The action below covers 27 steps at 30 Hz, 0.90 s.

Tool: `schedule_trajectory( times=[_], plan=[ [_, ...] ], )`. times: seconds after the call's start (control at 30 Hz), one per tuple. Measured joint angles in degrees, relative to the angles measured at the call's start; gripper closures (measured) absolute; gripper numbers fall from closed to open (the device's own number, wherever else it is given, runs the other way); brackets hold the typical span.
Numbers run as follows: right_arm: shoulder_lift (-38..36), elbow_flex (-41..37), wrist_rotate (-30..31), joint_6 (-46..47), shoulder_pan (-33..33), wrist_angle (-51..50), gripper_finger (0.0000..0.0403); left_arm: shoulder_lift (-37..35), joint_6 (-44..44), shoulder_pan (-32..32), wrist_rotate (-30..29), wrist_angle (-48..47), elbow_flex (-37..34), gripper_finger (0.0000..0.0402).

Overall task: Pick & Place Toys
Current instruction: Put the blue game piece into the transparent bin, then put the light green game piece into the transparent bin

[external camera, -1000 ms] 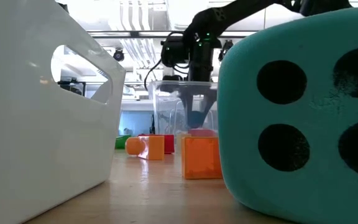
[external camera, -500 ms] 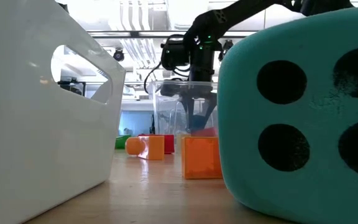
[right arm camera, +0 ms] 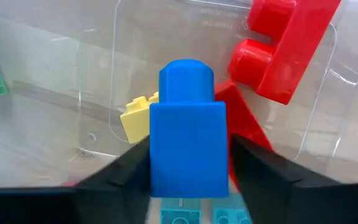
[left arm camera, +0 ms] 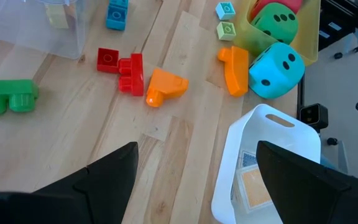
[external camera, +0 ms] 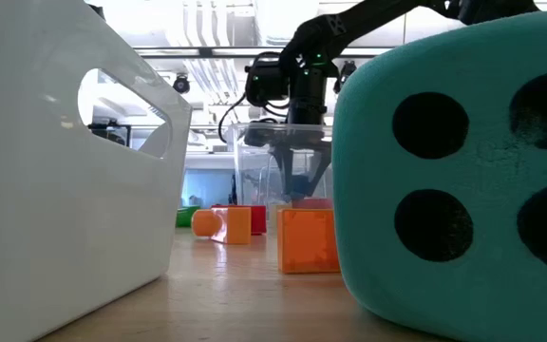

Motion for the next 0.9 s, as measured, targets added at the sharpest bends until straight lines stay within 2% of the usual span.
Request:
schedule_trajectory(
  times=[0.17,0.33,0.43,0.63,0.9],
  plan=[
    [0.0,0.1,0.0,-0.3,0.0,0.0,0.0116,0.0,0.0,0.0,0.0,0.0,0.0,0.0071],
    [0.0,0.1,0.0,-0.1,0.0,-0.5,0.0062,0.0,-0.1,0.0,0.0,0.0,0.0,0.0071],
    [0.0,0.1,0.1,0.1,0.0,-0.7,0.0048,0.0,-0.1,0.0,0.0,0.0,0.0,0.0071],
    [-0.8,0.1,0.6,0.1,0.2,-0.8,0.0045,0.0,-0.1,0.0,0.0,0.0,0.0,0.0071],
    [-6.3,0.1,3.8,-2.9,2.6,-1.0,0.0044,0.0,-0.1,0.0,0.0,-0.1,0.0,0.0071]
  ],
)
